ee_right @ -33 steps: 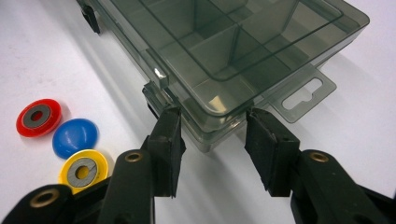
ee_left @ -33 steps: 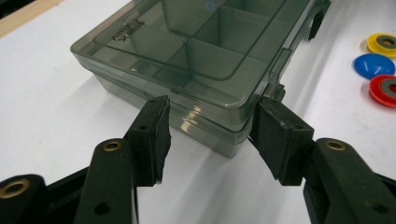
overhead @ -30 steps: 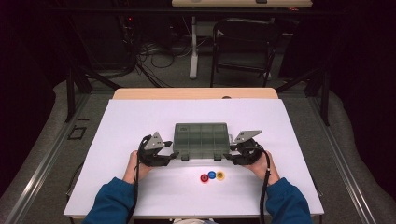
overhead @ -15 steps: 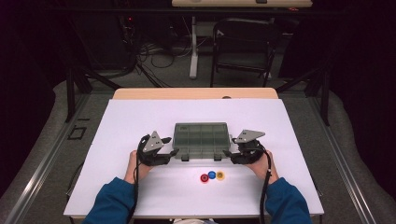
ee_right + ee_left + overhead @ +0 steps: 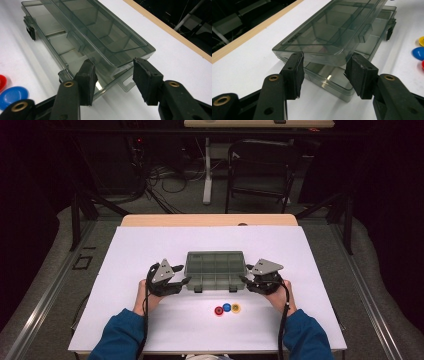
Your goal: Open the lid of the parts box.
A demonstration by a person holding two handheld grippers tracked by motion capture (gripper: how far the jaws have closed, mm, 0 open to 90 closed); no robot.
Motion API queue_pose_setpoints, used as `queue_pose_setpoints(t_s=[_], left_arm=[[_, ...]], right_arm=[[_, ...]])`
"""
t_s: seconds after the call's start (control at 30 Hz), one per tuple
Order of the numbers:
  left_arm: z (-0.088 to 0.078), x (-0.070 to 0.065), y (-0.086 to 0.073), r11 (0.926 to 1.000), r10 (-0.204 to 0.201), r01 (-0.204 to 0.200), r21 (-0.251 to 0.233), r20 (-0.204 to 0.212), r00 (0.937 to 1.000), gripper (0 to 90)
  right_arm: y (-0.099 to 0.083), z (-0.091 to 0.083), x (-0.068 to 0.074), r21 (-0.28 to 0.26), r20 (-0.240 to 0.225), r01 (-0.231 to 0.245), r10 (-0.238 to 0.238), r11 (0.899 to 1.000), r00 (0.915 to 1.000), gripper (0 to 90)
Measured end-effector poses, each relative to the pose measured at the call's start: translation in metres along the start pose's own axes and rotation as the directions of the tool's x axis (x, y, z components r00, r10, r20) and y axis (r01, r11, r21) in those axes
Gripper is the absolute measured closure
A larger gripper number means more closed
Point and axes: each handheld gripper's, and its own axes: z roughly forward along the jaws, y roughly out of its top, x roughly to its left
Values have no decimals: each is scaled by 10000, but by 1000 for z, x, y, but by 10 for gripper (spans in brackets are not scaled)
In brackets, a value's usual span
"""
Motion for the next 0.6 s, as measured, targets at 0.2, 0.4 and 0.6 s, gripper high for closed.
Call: queue_pose_setpoints(t_s=[0.2, 0.4, 0.6], left_arm=[[0, -1, 2, 9998, 136, -139, -151, -149, 9998, 505], [1, -1, 5, 9993, 261, -267, -274, -202, 9995, 520], [1, 0, 7, 9988, 364, -375, -327, -339, 9988, 541]], right_arm=[[0, -1, 0, -119, 106, -16, 17, 9999, 9999, 548], [1, -1, -1, -245, 208, -5, 10, 9997, 9998, 560], [2, -1, -1, -324, 296, -24, 33, 9995, 9996, 572]])
